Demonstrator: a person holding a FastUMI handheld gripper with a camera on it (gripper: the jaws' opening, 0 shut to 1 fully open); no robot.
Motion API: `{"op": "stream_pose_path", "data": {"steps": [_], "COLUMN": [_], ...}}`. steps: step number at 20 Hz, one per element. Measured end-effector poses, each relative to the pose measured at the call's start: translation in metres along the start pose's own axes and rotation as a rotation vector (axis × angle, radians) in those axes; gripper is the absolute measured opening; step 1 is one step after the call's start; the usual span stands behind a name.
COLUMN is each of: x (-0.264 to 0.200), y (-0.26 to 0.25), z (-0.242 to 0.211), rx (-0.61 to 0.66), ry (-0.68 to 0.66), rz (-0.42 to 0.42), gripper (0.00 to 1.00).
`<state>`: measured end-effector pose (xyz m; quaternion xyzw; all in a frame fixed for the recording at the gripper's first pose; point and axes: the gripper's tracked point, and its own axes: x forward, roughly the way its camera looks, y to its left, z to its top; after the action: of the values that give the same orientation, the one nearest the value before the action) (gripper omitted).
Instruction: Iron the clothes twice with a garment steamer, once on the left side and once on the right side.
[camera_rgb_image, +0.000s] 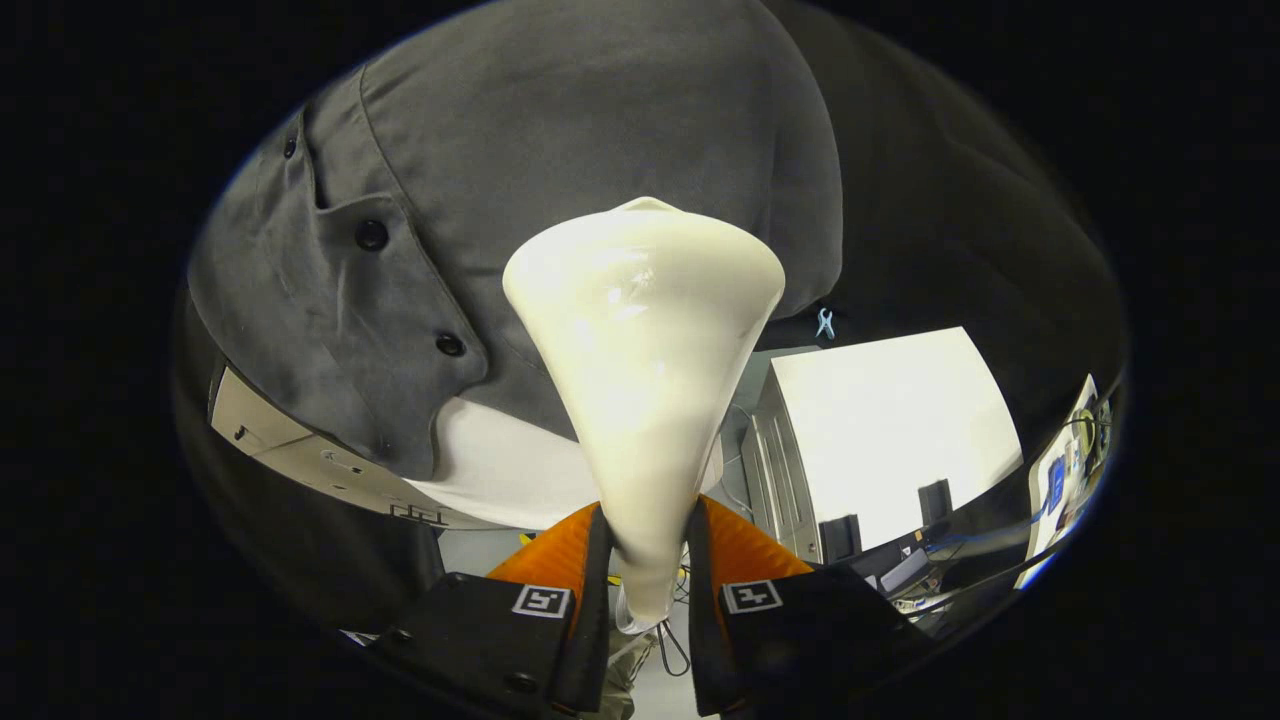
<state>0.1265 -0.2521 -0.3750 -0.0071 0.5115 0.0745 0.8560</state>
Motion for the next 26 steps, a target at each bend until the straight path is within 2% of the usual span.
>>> {"op": "stream_pose_path", "data": {"steps": [5,10,19,26], "x": [0.000,-0.019,-0.106,-0.172], "y": [0.002,0.016,0.077,0.138], "z": [-0.003,0.001,0.054,0.079], "rx": [0.029,0.052,0.071,0.033], "ry": [0.002,-0.043,-0.237,-0.369], "rz": [-0.014,-0.020,-0.027,-0.057], "gripper": [0.41,0.41,0.41,0.41]}}
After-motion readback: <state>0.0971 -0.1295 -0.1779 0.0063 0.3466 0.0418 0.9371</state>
